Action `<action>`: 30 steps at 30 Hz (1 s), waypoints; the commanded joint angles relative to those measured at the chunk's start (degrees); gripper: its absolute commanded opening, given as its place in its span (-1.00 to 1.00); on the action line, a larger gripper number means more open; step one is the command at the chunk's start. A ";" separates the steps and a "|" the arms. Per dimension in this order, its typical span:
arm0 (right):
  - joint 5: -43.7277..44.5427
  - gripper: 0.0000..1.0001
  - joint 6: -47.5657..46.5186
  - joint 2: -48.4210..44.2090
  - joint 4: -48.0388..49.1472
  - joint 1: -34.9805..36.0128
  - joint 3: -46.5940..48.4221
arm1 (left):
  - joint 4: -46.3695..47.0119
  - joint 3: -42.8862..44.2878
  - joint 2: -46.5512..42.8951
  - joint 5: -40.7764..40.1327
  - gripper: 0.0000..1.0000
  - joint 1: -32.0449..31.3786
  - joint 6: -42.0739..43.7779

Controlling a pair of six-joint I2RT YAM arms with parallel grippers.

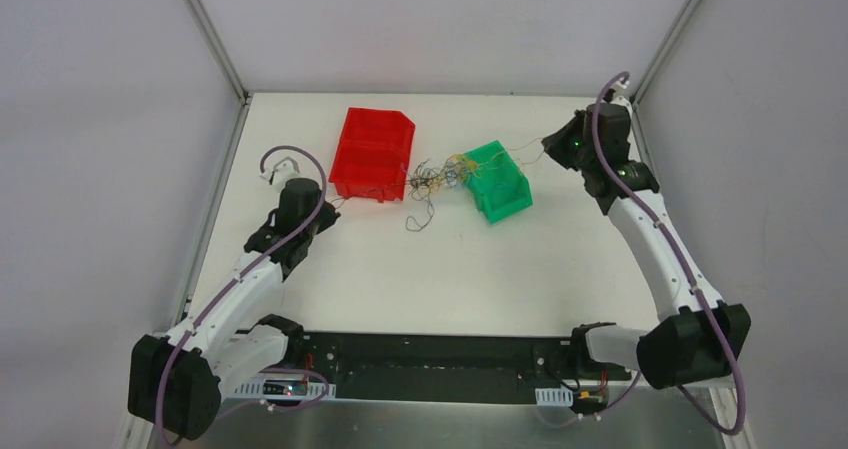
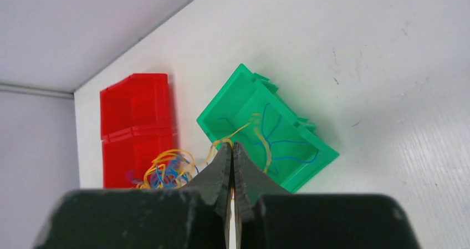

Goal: Untangle the cables

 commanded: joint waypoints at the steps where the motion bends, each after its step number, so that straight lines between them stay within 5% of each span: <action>1: 2.94 -1.00 7.89 -6.95 -0.83 -5.09 -2.06 | -2.88 -2.73 -5.95 -8.34 -1.00 1.31 -4.52; 13: 10.14 -1.00 16.60 -17.24 -9.43 -19.56 1.91 | -4.94 -3.80 -9.29 -12.64 -1.00 1.43 -6.39; 21: 14.25 -1.00 22.15 -23.10 -10.14 -23.05 -1.50 | -6.87 -5.22 -13.46 -16.89 -1.00 1.43 -8.56; 26: 2.50 -1.00 18.72 -27.13 -2.01 -21.96 -6.26 | -5.94 -4.85 -15.66 -12.59 -1.00 1.34 -6.39; 30: -8.49 -1.00 14.55 -25.20 -0.13 -15.97 -4.36 | -1.78 -3.07 -15.05 -1.17 -1.00 0.85 1.14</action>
